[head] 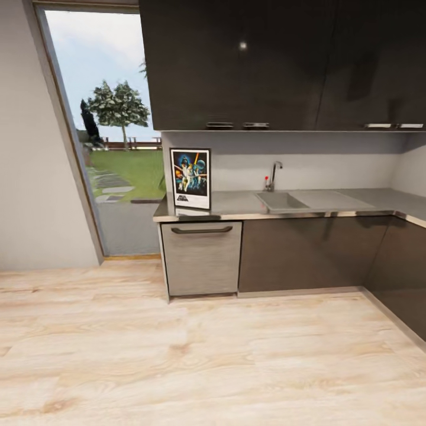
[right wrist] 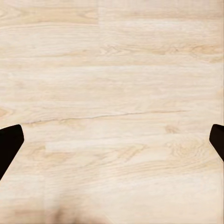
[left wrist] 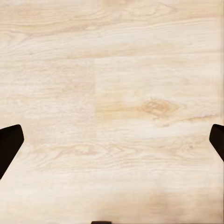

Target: Pick up the poster from the kitchen countertop and hang it on one of the wall nails in the kitchen.

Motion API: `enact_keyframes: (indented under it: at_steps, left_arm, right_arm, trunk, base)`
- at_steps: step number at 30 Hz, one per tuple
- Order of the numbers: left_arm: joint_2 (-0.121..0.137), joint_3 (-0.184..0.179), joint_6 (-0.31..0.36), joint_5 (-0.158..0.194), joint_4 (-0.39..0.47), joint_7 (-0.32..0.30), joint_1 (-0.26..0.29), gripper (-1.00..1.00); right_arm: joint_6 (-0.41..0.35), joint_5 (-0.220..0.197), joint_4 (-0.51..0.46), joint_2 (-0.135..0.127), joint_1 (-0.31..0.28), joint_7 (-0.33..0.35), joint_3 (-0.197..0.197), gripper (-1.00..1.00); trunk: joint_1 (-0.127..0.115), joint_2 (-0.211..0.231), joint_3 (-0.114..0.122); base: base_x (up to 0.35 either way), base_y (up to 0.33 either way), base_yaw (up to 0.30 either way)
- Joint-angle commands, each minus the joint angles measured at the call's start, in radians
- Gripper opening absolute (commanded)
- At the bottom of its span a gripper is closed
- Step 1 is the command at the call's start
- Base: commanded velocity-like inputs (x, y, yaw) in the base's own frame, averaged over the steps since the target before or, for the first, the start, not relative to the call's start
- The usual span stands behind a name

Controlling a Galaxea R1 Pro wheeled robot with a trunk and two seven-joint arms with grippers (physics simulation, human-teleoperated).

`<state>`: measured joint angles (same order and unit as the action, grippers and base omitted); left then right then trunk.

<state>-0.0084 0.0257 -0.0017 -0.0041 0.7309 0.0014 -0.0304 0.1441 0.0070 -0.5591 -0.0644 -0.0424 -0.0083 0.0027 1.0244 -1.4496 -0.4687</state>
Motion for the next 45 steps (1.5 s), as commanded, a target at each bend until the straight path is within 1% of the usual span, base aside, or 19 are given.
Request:
enact_keyframes:
  at_steps: [1, 24, 30, 31, 32, 33, 34, 35, 36, 38, 39, 40, 41, 42, 43, 44, 45]
  left_arm:
    - [-0.001, 0.002, 0.000, 0.000, 0.002, 0.000, 0.000, 1.00]
    - [-0.001, 0.003, -0.001, 0.001, 0.002, 0.000, 0.000, 1.00]
    - [-0.001, 0.039, -0.008, 0.001, 0.003, -0.001, 0.000, 1.00]
    - [-0.001, 0.051, -0.172, 0.002, 0.029, -0.003, 0.000, 1.00]
    - [-0.001, 0.052, -0.200, 0.002, 0.065, -0.004, 0.000, 1.00]
    - [-0.001, 0.052, -0.210, 0.002, 0.091, -0.004, 0.000, 1.00]
    - [-0.002, 0.052, -0.222, 0.002, 0.161, -0.005, 0.000, 1.00]
    - [-0.006, 0.050, -0.163, 0.001, 0.436, -0.006, 0.000, 1.00]
    - [-0.008, 0.046, -0.084, 0.002, 0.532, -0.006, 0.000, 1.00]
    - [-0.010, 0.039, 0.012, 0.002, 0.621, -0.004, 0.000, 1.00]
    - [-0.020, 0.033, 0.092, 0.002, 0.690, 0.001, 0.000, 1.00]
    - [-0.031, 0.031, 0.121, 0.002, 0.716, 0.006, 0.000, 1.00]
    - [-0.061, 0.027, 0.181, 0.001, 0.764, 0.025, 0.005, 1.00]
    - [-0.071, 0.027, 0.194, 0.001, 0.774, 0.037, 0.011, 1.00]
    - [-0.091, 0.025, 0.214, 0.000, 0.790, 0.071, 0.032, 1.00]
    - [-0.100, 0.025, 0.221, 0.000, 0.795, 0.092, 0.047, 1.00]
    - [-0.119, 0.024, 0.234, 0.000, 0.802, 0.136, 0.088, 1.00]
  right_arm:
    - [0.003, 0.001, 0.001, 0.000, -0.001, -0.001, 0.000, 1.00]
    - [0.003, 0.001, 0.001, 0.000, -0.001, -0.001, 0.000, 1.00]
    - [0.003, 0.001, -0.001, 0.000, -0.001, -0.001, 0.000, 1.00]
    - [0.007, 0.001, -0.003, -0.002, -0.001, -0.001, -0.003, 1.00]
    - [0.017, 0.000, -0.004, -0.002, -0.001, -0.001, -0.003, 1.00]
    - [0.026, 0.000, -0.004, -0.002, -0.001, -0.001, -0.003, 1.00]
    - [0.048, 0.000, -0.005, -0.003, 0.000, -0.001, -0.003, 1.00]
    - [0.114, 0.000, -0.005, -0.003, 0.003, -0.002, -0.002, 1.00]
    - [0.128, -0.001, -0.007, -0.003, 0.004, -0.002, -0.002, 1.00]
    - [0.137, -0.001, -0.008, -0.004, 0.005, -0.003, -0.002, 1.00]
    - [0.143, -0.001, -0.012, -0.008, 0.005, -0.005, -0.003, 1.00]
    - [0.145, -0.001, -0.020, -0.011, 0.005, -0.012, -0.003, 1.00]
    - [0.150, -0.002, -0.049, -0.016, 0.006, -0.035, -0.004, 1.00]
    - [0.151, -0.003, -0.067, -0.017, 0.008, -0.045, -0.004, 1.00]
    - [0.152, -0.003, -0.111, -0.019, 0.020, -0.069, -0.004, 1.00]
    - [0.153, -0.003, -0.137, -0.019, 0.032, -0.082, -0.004, 1.00]
    - [0.153, -0.004, -0.197, -0.020, 0.066, -0.108, -0.004, 1.00]
  trunk:
    - [0.001, 0.000, -0.001]
    - [0.001, 0.000, -0.001]
    - [0.001, 0.000, -0.001]
    - [0.001, 0.000, -0.001]
    - [0.001, 0.000, -0.001]
    - [0.001, 0.000, -0.001]
    - [0.001, 0.000, -0.001]
    - [0.001, 0.000, -0.001]
    - [0.001, 0.000, -0.001]
    - [0.001, 0.000, -0.001]
    - [0.001, 0.000, -0.001]
    - [0.001, 0.000, -0.001]
    - [0.001, 0.000, -0.001]
    - [0.001, 0.000, -0.001]
    - [0.001, 0.000, -0.001]
    - [0.001, 0.000, -0.001]
    - [0.001, 0.000, -0.001]
  base:
    - [0.317, -0.160, 0.000]
    - [0.317, -0.160, 0.000]
    - [0.253, -0.117, 0.000]
    - [0.019, -0.009, 0.000]
    - [0.012, -0.006, 0.000]
    - [0.010, -0.005, 0.000]
    - [0.006, -0.003, 0.000]
    - [0.002, -0.001, 0.000]
    - [0.001, 0.000, 0.000]
    - [0.000, 0.000, 0.000]
    - [0.000, 0.000, 0.000]
    - [0.000, 0.000, 0.000]
    - [0.000, 0.000, 0.000]
    - [0.000, 0.000, 0.000]
    - [0.000, 0.000, 0.000]
    - [0.000, 0.000, 0.000]
    - [0.000, 0.000, 0.000]
